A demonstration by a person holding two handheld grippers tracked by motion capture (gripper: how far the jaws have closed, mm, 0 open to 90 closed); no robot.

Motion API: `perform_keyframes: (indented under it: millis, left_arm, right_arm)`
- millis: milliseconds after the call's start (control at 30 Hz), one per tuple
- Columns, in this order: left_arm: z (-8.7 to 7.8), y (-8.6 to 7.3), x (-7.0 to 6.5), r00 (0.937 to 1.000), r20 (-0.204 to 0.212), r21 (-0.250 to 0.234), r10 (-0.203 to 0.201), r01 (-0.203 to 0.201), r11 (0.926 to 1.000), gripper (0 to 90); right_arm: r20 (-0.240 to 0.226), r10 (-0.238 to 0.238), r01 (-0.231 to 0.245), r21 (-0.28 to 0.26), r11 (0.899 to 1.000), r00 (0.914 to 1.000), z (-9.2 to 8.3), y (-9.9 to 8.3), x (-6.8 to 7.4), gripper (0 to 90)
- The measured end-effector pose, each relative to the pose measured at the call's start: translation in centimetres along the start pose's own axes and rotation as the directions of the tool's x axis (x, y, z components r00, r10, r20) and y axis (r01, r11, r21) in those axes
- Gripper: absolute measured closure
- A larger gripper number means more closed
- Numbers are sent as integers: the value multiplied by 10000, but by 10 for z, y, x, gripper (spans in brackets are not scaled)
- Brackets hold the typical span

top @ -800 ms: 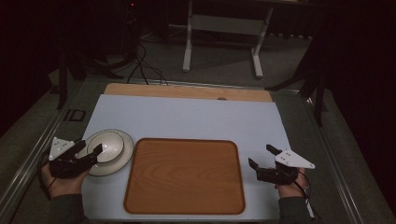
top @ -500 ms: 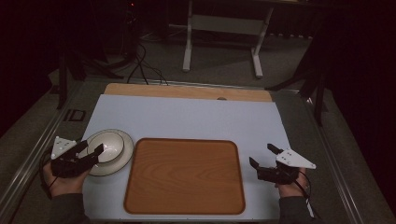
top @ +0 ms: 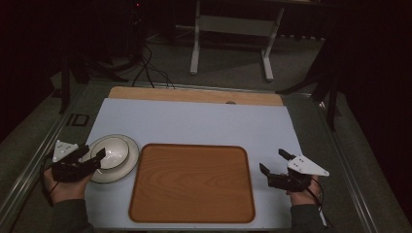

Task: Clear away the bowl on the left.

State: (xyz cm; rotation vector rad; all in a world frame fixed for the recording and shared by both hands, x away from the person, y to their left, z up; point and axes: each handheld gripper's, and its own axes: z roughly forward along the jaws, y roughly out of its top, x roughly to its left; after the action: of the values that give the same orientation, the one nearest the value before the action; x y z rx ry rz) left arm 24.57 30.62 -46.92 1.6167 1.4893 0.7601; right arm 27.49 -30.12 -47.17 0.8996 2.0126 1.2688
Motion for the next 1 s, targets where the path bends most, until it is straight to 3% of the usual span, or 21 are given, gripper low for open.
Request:
perform_keyframes:
  millis: [433,667,1000]
  left_arm:
    - [6,0,3,9999,23,-103,112,-112,9999,369]
    - [11,0,8,9999,113,60,-55,54,10000,350]
    - [16,-4,11,9999,-121,282,-103,106,9995,294]
  right_arm:
    - [5,-60,60,-74,10000,10000,0,0,-1,134]
    - [-19,-91,91,-110,9999,10000,0,1,-1,134]
    - [-32,-131,131,-121,9998,9999,1,1,-1,135]
